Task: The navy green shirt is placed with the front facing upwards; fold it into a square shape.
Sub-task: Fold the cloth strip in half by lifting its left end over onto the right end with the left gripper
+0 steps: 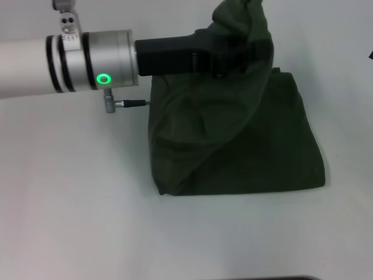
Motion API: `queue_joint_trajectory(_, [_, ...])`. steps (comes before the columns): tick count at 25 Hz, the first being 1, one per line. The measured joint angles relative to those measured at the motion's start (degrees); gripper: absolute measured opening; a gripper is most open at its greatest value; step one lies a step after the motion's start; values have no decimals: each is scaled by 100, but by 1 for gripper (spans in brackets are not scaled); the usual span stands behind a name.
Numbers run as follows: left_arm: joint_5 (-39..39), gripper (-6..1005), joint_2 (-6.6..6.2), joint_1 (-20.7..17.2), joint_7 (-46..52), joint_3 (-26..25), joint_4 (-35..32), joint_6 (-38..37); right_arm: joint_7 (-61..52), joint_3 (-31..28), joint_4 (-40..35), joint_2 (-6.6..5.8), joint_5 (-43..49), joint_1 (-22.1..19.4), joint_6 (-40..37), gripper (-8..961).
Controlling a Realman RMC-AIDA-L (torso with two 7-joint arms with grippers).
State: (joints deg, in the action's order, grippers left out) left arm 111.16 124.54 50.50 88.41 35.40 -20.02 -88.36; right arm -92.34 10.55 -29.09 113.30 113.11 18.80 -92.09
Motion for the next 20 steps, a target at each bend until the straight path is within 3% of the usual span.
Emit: queue_joint_trajectory(20, [-146, 49, 9, 200, -397, 203, 842, 401, -3, 0, 9, 24, 0, -24, -34, 924])
